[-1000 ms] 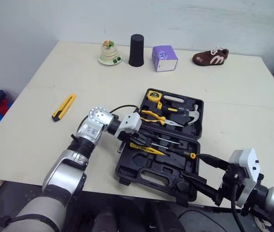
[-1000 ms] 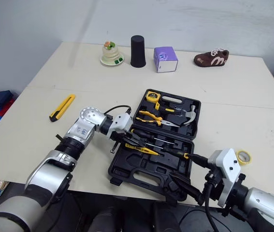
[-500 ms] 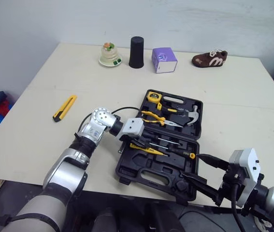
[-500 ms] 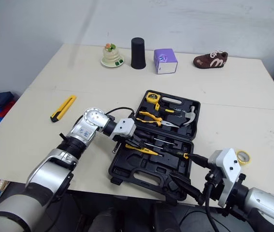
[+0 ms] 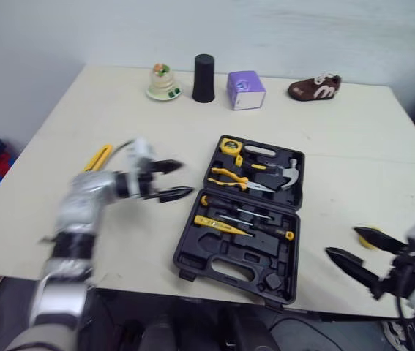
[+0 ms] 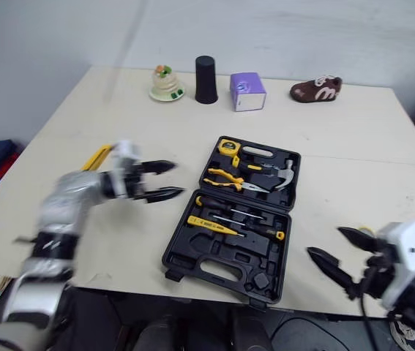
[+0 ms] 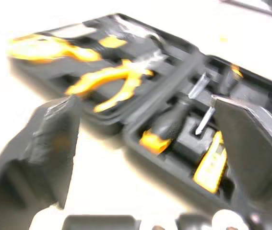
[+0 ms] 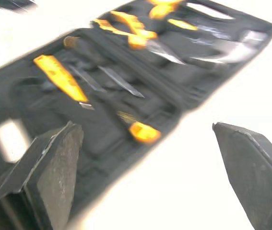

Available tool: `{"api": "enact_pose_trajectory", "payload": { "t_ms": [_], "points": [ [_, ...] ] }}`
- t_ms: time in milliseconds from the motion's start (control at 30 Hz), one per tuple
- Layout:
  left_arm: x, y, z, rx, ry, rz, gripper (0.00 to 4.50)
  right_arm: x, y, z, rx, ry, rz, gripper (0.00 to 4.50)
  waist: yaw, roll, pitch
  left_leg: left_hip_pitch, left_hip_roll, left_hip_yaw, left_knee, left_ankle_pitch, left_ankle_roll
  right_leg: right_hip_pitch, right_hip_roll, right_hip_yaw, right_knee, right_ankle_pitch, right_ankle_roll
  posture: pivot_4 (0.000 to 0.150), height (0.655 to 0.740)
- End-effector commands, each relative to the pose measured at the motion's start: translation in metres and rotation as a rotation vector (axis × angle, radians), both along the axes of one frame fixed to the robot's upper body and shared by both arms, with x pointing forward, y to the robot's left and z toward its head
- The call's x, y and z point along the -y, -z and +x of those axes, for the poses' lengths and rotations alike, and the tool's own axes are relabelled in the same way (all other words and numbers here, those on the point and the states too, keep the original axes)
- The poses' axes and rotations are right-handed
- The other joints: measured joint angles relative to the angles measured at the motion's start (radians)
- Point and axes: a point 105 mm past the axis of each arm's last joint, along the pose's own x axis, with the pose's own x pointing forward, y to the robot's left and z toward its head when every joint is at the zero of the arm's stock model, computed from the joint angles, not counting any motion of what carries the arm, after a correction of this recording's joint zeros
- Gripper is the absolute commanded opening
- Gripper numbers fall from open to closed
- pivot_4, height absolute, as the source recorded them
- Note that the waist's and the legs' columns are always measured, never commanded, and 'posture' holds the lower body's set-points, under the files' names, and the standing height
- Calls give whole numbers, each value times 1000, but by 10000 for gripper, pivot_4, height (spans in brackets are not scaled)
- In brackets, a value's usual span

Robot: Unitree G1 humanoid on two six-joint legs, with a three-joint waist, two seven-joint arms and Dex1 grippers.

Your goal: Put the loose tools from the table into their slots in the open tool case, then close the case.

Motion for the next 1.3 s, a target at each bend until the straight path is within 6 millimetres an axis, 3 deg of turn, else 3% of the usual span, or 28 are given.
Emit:
{"api": "enact_pose_trajectory", "payload": {
  "t_ms": [33,167,333,433,567,667,700,767,867,1067,1167,1300],
  "points": [
    [-53,5,-28,-43,-226,-5,44762,50,-10,-12,0,94,-58,45000,1,-1,1,4,0,0,-1,0,-1,0,0,0,-1,0,-1,1500,7383],
    [-144,20,-80,-111,-603,10,44762,106,-2,-35,-92,213,-114,45000,8,-4,2,4,0,-3,-2,-1,-1,1,-1,-2,-2,-1,-2,1500,7383],
    [-202,22,-118,-111,-879,21,44762,142,-1,-44,-107,298,-124,45000,27,-2,3,5,1,-3,-3,-4,-5,3,-2,-4,-9,-7,-16,1500,7383],
    [-209,19,-119,-90,-940,-1,44762,147,0,-39,-96,299,-122,45000,27,0,3,6,0,-3,-4,-4,-3,8,-4,-4,-14,-9,-21,1500,7383],
    [-197,14,-105,-75,-887,26,44762,137,-9,-22,-35,258,-78,45000,24,0,3,9,1,-2,-6,-5,-4,11,-4,-4,-16,-9,-21,1500,7383],
    [-184,6,-83,-63,-827,50,44762,109,-25,-4,31,160,-17,45000,24,0,3,11,1,-1,-10,-5,-4,11,-4,-4,-16,-7,-19,1500,7383],
    [-181,3,-74,-62,-811,58,44762,95,-30,1,45,110,3,45000,24,0,3,11,1,-1,-12,-5,-5,11,-3,-4,-16,-2,-9,1500,7383],
    [-175,-4,-56,-63,-778,72,44762,67,-37,9,60,11,32,45000,24,0,3,12,1,-1,-14,-5,-6,11,-3,-5,-15,0,-6,1500,7383],
    [-160,-11,-28,-65,-706,128,44762,18,-49,17,80,-166,74,45000,25,1,3,13,1,-2,-19,-4,-7,10,-1,-5,-15,-1,-7,1500,7383],
    [-148,-5,23,-166,-674,217,44762,-92,-80,18,164,-598,89,45000,20,0,4,4,2,1,-15,-3,-10,-2,1,-4,-13,-5,-4,1500,7383],
    [-149,-3,40,-191,-700,271,44762,-116,-82,14,179,-709,91,45000,25,-1,4,-6,3,0,-3,-3,-10,-8,2,-5,-7,-4,-4,1500,7383],
    [-147,-1,54,-212,-703,297,44762,-137,-84,16,206,-779,86,45000,24,-2,4,-7,2,2,1,-6,-5,-7,0,-4,-7,-4,-2,1500,7383]
  ]
}}
